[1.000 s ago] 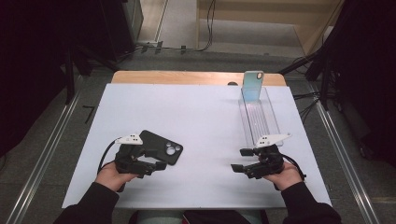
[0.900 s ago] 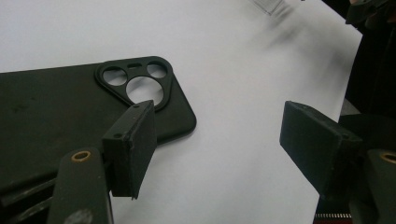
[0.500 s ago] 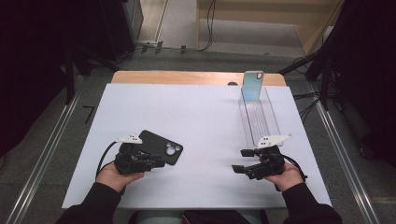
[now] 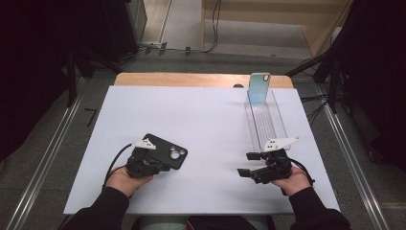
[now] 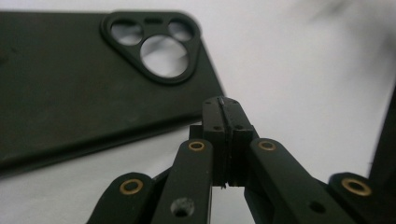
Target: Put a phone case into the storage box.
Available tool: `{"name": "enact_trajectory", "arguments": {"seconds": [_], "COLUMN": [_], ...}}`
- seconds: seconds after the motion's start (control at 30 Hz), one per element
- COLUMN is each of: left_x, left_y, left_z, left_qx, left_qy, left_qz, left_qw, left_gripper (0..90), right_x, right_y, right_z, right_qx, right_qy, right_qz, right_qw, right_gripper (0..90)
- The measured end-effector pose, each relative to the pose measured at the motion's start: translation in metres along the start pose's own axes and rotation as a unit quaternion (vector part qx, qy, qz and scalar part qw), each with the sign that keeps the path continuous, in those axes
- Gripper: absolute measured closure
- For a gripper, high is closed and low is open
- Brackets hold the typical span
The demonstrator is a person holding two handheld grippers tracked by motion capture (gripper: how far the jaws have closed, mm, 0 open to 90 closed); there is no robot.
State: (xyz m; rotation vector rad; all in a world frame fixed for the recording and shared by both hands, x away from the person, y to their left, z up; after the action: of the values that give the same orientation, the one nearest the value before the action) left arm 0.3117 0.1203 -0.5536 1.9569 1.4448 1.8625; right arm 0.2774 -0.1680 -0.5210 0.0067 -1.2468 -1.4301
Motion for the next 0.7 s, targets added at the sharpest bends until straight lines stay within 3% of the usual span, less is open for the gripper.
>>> {"name": "enact_trajectory", "arguments": {"seconds": [0.1,0.7], "left_x": [-0.006,-0.026], "left_y": [-0.002,0.025], "left_z": [0.004,0.022], "left_qx": [-0.002,0.003], "left_qy": [0.006,0.021], "left_qz": [0.011,-0.008], "left_qw": [0.9999,0.9997], "left_gripper": [90.0,88.5], "right_x": [0.000,0.003], "right_y": [0.000,-0.005], "right_z": [0.000,-0.002], "right_qx": [0.001,-0.002], "right_qy": [-0.001,-0.007], "right_qz": [0.001,0.002], "right_qw": [1.0000,1.0000], "right_gripper": [21.8,21.8]}}
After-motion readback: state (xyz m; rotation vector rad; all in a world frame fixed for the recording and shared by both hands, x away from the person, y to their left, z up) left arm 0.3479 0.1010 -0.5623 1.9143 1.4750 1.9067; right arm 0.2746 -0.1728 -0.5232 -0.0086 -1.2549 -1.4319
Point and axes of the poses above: each handheld gripper's, and its own axes: x roughly backward along the jaws, y roughly out of its top, z roughly to its left, the point moved 9 cm from there along -x, roughly forward along the jaws, and after that the axes turned 10 degrees about -x, right-handed, at the moved point
